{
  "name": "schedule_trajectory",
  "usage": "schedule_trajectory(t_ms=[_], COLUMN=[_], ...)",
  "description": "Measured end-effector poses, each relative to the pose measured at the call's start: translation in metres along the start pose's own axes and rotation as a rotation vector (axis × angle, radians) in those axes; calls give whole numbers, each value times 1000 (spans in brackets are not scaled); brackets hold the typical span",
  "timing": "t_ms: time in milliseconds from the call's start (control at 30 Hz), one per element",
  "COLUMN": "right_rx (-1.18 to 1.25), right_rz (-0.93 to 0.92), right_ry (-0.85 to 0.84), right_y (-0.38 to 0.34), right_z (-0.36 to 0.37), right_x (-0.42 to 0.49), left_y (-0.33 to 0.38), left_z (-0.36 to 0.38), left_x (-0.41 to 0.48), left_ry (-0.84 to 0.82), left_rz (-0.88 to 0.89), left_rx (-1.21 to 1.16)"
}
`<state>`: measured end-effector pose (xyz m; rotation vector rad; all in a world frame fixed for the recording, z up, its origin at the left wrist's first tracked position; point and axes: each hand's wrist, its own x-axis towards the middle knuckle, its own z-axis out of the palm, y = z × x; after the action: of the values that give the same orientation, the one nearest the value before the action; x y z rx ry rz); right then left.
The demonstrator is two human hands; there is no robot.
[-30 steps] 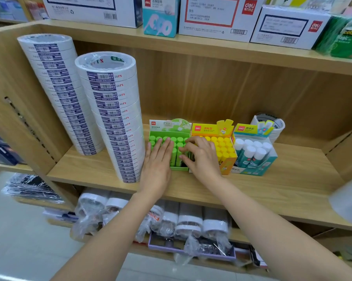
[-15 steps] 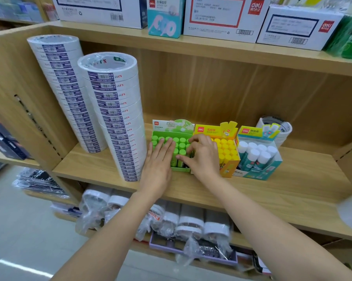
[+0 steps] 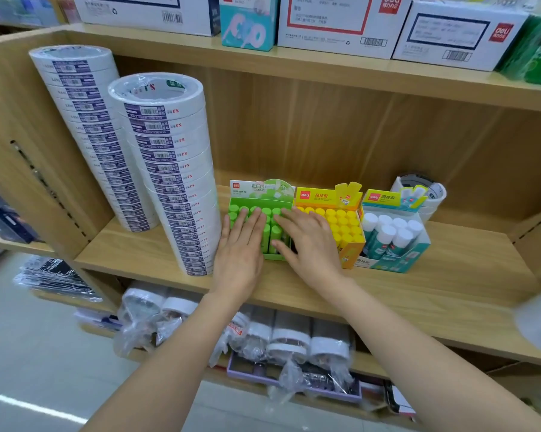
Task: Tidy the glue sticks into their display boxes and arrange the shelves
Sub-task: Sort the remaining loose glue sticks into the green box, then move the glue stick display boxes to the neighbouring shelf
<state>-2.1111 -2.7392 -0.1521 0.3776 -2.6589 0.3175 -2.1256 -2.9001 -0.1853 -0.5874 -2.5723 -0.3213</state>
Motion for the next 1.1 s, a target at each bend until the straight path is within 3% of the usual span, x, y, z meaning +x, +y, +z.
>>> schedule_trajectory(t_ms=[133, 233, 300, 400, 500, 567, 667, 933, 1033, 1100], right_rx=[-120, -41, 159, 484, 232, 10, -126, -115, 34, 239], right_rz=[-31, -45, -48, 32, 132, 268, 446, 416, 429, 500], right_ry=[-214, -317, -350, -141, 131, 107, -79, -182, -132, 58], right_y=[3, 7, 13, 30, 63, 85, 104, 112, 113, 118], right_z=[0, -8, -15, -30, -38, -44, -55, -72, -78, -80], right_x=[-8, -3, -4, -18, -40, -55, -71, -73, -78, -83], left_y=[2, 8, 17, 41, 65, 71, 69, 72, 75, 79], left_z=[-3, -3, -3, -3, 5, 13, 20, 16, 12, 12], left_x=[1, 2, 1, 1, 3, 2, 0, 4, 7, 8], left_ry=[-29, -41, -28, -26, -76, -143, -204, -184, -154, -112], left_rz=[-22, -50, -83, -51, -37, -71, -71, -70, -106, -92], left_rx=[54, 87, 115, 98, 77, 110, 194, 125, 41, -12])
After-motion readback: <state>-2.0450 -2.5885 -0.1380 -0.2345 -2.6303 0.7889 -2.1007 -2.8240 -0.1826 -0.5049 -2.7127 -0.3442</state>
